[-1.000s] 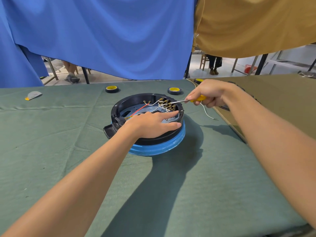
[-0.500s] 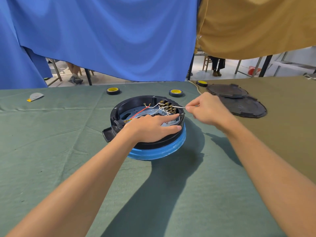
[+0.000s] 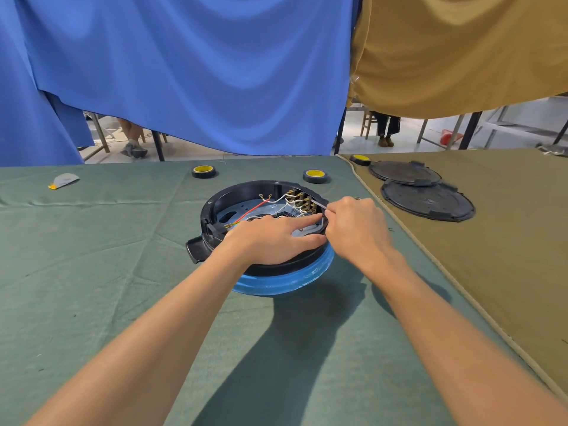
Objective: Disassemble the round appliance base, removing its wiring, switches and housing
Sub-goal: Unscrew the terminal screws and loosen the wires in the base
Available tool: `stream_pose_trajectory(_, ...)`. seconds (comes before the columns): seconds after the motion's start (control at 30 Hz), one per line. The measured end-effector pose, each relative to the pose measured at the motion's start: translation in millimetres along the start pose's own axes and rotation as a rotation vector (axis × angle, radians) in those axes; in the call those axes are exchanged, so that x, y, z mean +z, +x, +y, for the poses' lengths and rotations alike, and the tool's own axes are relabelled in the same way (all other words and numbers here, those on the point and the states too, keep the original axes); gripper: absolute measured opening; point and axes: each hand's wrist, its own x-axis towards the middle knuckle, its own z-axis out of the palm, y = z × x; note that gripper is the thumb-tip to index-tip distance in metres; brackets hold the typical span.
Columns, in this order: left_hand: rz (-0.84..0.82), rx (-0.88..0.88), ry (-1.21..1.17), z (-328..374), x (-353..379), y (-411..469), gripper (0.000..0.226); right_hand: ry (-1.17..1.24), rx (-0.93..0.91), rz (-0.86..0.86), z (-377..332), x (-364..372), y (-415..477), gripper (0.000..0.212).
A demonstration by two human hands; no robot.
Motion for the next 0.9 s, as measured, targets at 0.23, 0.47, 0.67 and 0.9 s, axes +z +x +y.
stream_pose_trajectory(0.23,-0.013,0.002,0.003,0,0,1,0.06,0.028,0.002,-0.008,1,0,2,0.026)
stream_pose_trajectory(0.47,-0.02,0.003,0.015,-1,1,1,0.062,0.035,0.013,-0.046,-2,-2,6,0.024)
stream_pose_trajectory(0.67,-0.018,0.016,0.016,-1,1,1,0.061,0.007,-0.002,-0.089,-7,-5,7,0.02)
stream_pose_trajectory(0.9,-0.027,0.011,0.0,-3,1,1,0.061,0.223,0.047,-0.236,13,-26,26,0.034)
